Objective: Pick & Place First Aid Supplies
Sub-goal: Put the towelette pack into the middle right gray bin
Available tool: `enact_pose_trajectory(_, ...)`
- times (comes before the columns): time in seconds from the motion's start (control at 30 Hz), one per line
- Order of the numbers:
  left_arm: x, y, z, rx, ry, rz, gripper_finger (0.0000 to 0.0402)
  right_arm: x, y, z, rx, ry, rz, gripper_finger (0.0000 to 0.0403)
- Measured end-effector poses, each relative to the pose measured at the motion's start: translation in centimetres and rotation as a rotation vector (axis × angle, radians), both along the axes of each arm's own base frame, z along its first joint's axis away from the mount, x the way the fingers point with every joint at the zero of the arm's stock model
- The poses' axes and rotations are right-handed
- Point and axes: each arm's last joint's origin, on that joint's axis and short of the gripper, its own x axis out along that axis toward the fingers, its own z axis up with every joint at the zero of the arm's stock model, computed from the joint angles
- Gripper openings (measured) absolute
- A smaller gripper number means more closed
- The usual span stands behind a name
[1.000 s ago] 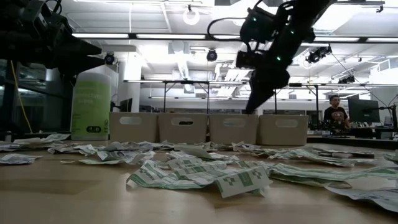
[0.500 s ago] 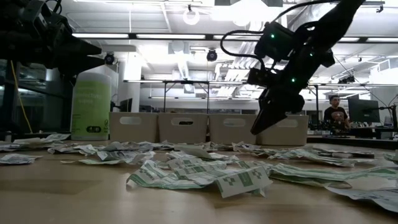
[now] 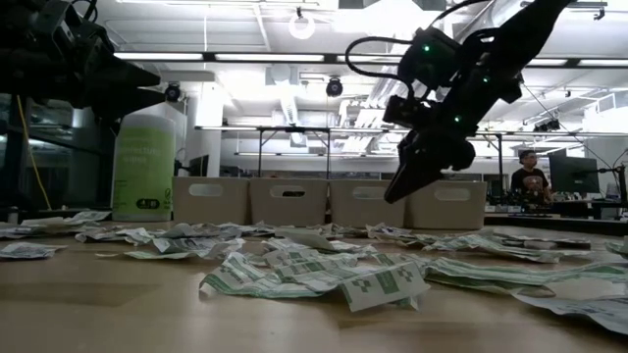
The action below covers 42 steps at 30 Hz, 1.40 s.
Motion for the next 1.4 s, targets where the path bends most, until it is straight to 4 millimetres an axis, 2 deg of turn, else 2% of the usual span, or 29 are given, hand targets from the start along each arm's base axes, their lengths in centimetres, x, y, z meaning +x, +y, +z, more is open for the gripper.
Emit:
enact_pose_trajectory(0.23,0.0,0.0,0.0,0.000,0.000,0.000,0.0150,1.7,-0.3,-0.7,0.006,0.087,0.025,0.0119)
enact_pose_trajectory(0.6,0.0,0.0,0.0,0.000,0.000,0.000,0.0150,4.3,-1.4,0.6,0.024,0.184,0.102,0.0119)
enact_pose_trajectory(0.87,0.0,0.0,0.0,0.000,0.000,0.000,0.0150,6.4,-2.6,0.3,0.050,0.305,0.172,0.0119)
enact_pose_trajectory(1.07,0.0,0.0,0.0,0.000,0.000,0.000,0.0150,7.0,-2.6,0.5,0.085,0.354,0.229,0.0119)
enact_pose_trajectory(1.4,0.0,0.0,0.0,0.000,0.000,0.000,0.0150,7.0,-2.9,0.6,0.068,0.362,0.247,0.0119)
